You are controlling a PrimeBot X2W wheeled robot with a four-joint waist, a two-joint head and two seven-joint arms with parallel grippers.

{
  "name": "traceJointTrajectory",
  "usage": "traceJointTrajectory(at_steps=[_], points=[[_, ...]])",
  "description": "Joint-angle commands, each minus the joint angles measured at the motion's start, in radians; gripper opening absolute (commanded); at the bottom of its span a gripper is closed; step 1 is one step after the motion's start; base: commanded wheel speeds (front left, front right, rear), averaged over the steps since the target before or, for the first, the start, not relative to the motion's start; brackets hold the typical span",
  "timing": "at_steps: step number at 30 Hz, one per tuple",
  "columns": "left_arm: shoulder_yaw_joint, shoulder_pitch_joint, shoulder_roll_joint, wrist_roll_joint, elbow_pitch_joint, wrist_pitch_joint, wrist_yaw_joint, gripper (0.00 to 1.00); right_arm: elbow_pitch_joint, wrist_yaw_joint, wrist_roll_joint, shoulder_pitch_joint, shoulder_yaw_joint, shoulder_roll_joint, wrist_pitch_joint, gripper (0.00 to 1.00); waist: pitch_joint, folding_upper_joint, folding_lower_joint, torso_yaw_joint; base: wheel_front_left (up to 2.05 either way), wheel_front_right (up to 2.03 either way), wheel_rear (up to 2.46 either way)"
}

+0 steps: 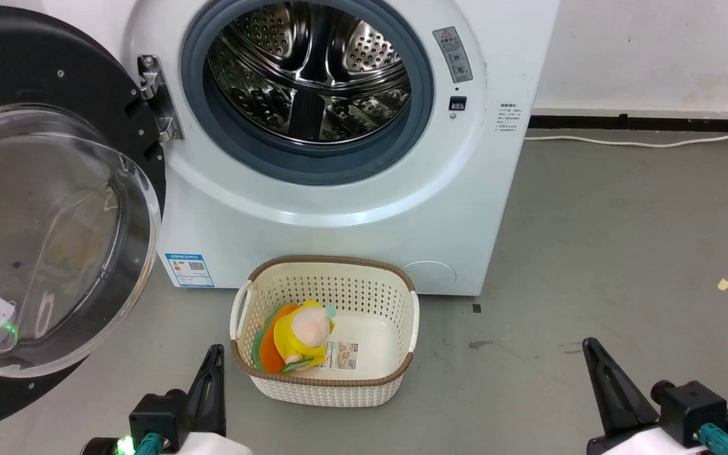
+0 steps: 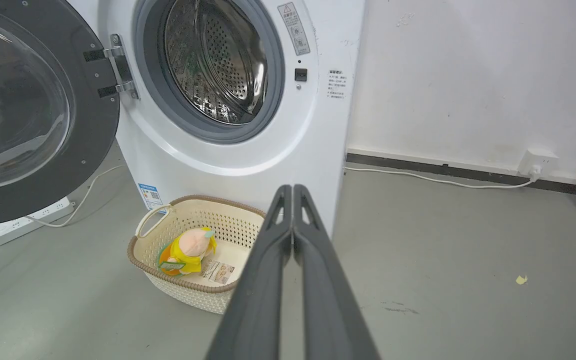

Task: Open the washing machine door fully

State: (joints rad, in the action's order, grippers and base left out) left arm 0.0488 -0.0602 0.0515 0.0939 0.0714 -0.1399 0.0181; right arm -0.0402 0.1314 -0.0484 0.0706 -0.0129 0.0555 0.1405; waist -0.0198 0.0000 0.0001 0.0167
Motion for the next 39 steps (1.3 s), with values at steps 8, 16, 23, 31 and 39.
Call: traceJointTrajectory(at_steps=[8,16,23,31,39], points=[[-0.009,0.020,0.000,-0.019,-0.014,0.020,-0.003,0.00,0.011,0.000,0.011,-0.028,0.003,-0.003,-0.021,0.00,0.002,0.0000,-0.0001,-0.002,0.00,0.00,0.00],[-0.015,0.025,0.000,-0.029,-0.021,0.037,-0.005,0.00,0.015,0.000,0.016,-0.034,0.004,-0.003,-0.037,0.00,0.005,0.0000,-0.0001,-0.004,0.00,0.00,0.00],[-0.019,0.030,0.000,-0.038,-0.028,0.051,-0.007,0.00,0.018,0.000,0.021,-0.039,0.005,-0.003,-0.051,0.00,0.007,0.0000,-0.0001,-0.006,0.00,0.00,0.00],[-0.025,0.036,-0.001,-0.048,-0.036,0.067,-0.009,0.00,0.022,-0.001,0.026,-0.045,0.007,-0.004,-0.068,0.00,0.009,0.0000,-0.0001,-0.008,0.00,0.00,0.00],[-0.030,0.041,-0.001,-0.059,-0.044,0.084,-0.011,0.00,0.026,-0.001,0.031,-0.051,0.008,-0.004,-0.084,0.00,0.012,0.0000,-0.0001,-0.010,0.00,0.00,0.00]])
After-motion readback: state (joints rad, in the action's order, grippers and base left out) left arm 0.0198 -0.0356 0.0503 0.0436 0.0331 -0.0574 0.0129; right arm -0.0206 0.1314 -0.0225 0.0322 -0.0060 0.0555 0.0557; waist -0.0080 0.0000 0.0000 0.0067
